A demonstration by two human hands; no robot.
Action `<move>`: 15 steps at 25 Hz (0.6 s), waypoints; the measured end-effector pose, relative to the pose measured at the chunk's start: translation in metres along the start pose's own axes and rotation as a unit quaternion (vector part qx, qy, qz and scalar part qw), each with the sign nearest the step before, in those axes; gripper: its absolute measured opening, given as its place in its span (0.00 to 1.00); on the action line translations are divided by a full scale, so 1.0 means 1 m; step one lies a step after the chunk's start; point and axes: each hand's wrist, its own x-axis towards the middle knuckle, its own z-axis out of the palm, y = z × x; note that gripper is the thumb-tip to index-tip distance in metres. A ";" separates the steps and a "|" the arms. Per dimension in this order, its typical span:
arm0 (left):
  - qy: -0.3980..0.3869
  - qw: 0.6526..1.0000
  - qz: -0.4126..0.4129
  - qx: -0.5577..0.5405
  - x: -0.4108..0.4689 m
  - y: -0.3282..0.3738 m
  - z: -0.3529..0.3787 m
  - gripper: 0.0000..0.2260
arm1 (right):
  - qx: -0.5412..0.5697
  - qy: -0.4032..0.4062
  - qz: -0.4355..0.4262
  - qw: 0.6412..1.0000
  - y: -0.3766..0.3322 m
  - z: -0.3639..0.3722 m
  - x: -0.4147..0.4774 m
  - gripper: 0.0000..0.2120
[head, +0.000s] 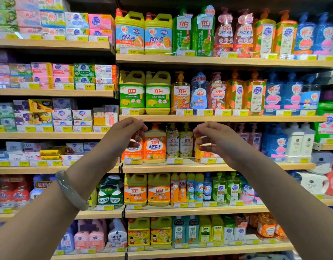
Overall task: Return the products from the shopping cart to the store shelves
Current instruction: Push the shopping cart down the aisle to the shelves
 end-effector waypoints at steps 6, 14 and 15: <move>-0.060 0.992 0.022 0.109 0.026 -0.033 0.042 0.11 | -0.285 0.086 -0.048 0.954 0.037 -0.017 -0.011 0.11; -0.257 0.959 -0.043 0.108 0.036 -0.069 0.211 0.11 | -0.192 0.169 0.112 0.960 0.119 -0.143 -0.063 0.11; -0.272 0.956 -0.064 0.086 0.033 -0.070 0.236 0.10 | -0.121 0.186 0.141 0.965 0.129 -0.163 -0.072 0.10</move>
